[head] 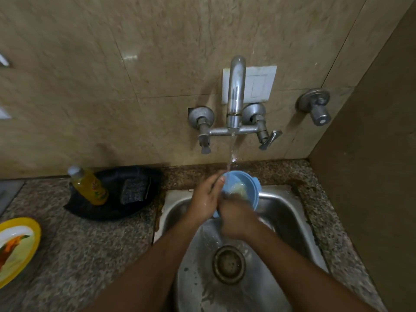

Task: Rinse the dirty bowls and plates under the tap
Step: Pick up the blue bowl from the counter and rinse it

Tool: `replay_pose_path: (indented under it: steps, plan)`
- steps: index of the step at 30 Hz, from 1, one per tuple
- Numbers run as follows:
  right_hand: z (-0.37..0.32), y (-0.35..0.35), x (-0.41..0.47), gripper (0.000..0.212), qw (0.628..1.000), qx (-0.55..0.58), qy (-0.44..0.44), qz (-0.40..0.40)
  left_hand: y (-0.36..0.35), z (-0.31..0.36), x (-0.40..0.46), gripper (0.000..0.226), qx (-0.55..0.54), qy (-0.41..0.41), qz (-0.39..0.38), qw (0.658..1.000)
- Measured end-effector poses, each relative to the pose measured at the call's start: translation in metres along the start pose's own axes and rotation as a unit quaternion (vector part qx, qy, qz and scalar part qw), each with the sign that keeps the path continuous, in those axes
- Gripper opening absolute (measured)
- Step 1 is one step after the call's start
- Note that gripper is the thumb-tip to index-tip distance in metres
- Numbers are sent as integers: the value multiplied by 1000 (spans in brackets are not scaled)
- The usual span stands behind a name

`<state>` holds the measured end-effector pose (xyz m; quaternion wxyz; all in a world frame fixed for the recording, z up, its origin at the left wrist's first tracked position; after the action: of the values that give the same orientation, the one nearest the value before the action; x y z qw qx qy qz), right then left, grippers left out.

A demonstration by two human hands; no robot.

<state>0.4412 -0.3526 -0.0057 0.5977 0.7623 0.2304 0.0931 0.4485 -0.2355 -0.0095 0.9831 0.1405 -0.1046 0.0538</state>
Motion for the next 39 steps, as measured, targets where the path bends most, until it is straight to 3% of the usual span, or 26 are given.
replay_pose_path:
  steps: [2,3,6,9,12,14,16,18,22,23,25,27,29,31,32,34,35,37,39]
  plan:
    - [-9,-8,-3,52,992,119,-4,-28,0,2,2,20,16,3,6,1000]
    - [-5,-11,-10,52,994,108,17,-31,4,3,2,18,-2,19,13,1000]
    - [24,-18,-19,56,994,-77,75,-4,10,-6,-7,20,-47,65,25,996]
    - [25,-2,-1,71,978,-203,-22,-54,-8,-9,-16,21,-58,98,22,993]
    - [3,-3,6,92,988,-48,-37,-140,-12,-12,-12,20,-58,123,13,991]
    - [0,-5,1,77,980,59,-1,-190,-2,-17,-12,24,-74,152,37,985]
    - [11,1,4,47,950,140,-40,-276,2,-19,-19,23,-44,143,23,988]
    - [21,11,18,33,959,131,-79,-238,-4,-19,-29,22,-51,144,17,988]
    - [3,-7,31,24,985,111,-117,-54,-12,-16,-29,25,-89,173,43,980]
    - [-6,-10,25,25,982,151,-102,-50,-9,-15,-27,25,-83,169,38,981]
    - [-12,-16,16,28,978,165,-49,-114,-2,-14,-27,21,-84,166,31,982]
    - [-4,-17,17,26,982,14,-24,-189,1,-16,-34,18,-97,168,23,981]
    - [7,-14,27,27,981,-100,-77,-147,-3,-21,-37,21,-116,179,5,977]
    - [4,-13,37,27,990,-124,-63,-30,-5,-19,-32,23,-119,179,13,977]
    - [-3,-12,36,28,997,-74,-34,-4,-2,-15,-27,23,-116,168,32,978]
    - [-12,-12,22,29,995,84,25,-40,10,-10,-17,26,-107,136,58,983]
    - [-12,-9,9,30,992,99,53,-65,18,-14,-14,28,-93,122,61,986]
    - [3,-5,-10,36,993,5,115,-34,27,-20,-14,29,-80,111,63,989]
    - [13,3,-19,37,985,-123,122,19,25,-23,-18,28,-80,105,60,989]
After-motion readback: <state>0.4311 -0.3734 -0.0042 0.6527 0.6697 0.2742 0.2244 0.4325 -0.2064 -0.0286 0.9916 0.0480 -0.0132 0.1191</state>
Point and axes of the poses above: each hand's wrist, its own x-axis towards the middle knuckle, its own y-axis out of the back of the hand, z = x × y, the point moved 2 cm from there along x, towards the middle knuckle, and after that the axes turned 11 degrees about -y, right-handed, at the moved point
